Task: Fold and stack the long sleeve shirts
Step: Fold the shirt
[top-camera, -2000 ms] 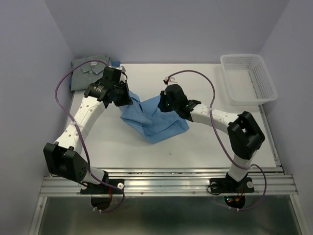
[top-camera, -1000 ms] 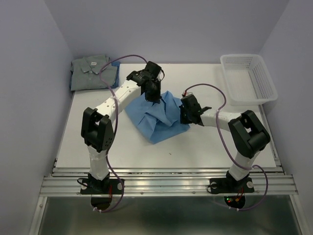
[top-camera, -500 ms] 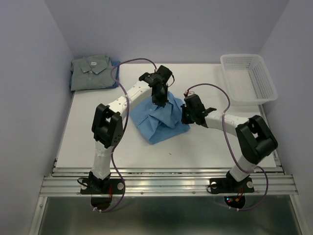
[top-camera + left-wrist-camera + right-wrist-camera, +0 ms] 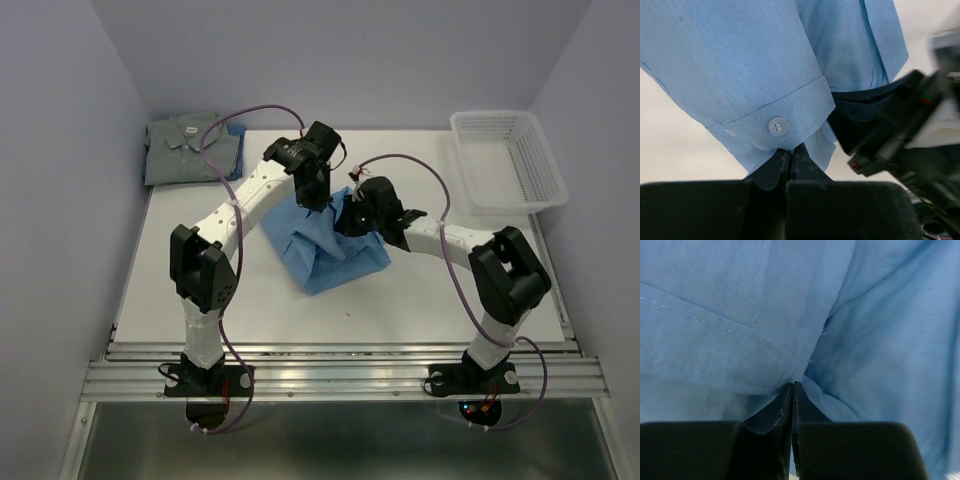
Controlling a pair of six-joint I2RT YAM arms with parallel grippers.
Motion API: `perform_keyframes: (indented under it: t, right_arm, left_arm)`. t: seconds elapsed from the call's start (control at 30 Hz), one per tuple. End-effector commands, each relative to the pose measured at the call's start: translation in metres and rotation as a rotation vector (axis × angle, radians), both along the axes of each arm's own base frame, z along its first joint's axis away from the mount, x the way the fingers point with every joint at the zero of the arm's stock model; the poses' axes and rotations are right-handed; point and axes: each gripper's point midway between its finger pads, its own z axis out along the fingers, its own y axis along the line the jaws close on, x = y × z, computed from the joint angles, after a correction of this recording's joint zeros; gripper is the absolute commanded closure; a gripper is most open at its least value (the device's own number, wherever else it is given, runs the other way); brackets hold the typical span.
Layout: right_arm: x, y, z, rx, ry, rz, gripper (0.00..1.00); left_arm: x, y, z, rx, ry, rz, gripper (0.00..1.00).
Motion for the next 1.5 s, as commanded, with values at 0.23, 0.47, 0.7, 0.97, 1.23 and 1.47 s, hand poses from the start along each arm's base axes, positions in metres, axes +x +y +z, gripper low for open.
perform_keyframes:
  t: [0.23, 0.47, 0.7, 0.97, 1.23, 1.47]
  right_arm:
    - [-0.015, 0.066, 0.002, 0.126, 0.032, 0.113, 0.96]
    - [-0.013, 0.052, -0.036, 0.048, 0.101, 0.023, 0.96]
    - [-0.016, 0.031, -0.050, -0.008, 0.128, -0.073, 0.96]
    - [-0.020, -0.043, -0.050, -0.176, 0.124, -0.339, 0.84]
    - [-0.044, -0.084, 0.024, -0.146, -0.044, -0.375, 0.35]
    - [-0.075, -0.029, 0.076, -0.121, -0.175, -0.011, 0.00]
  left_arm:
    - [0.008, -0.022, 0.011, -0.058, -0.025, -0.007, 1.00]
    - [0.016, -0.069, -0.014, -0.145, 0.029, -0.074, 1.00]
    - [0.021, -0.086, -0.020, -0.204, 0.036, -0.086, 0.92]
    - [0.016, -0.110, -0.009, -0.304, 0.032, -0.174, 0.39]
    - [0.024, -0.138, 0.065, -0.490, -0.100, -0.267, 0.01]
    - [0.041, -0.082, 0.104, -0.451, -0.229, -0.137, 0.01]
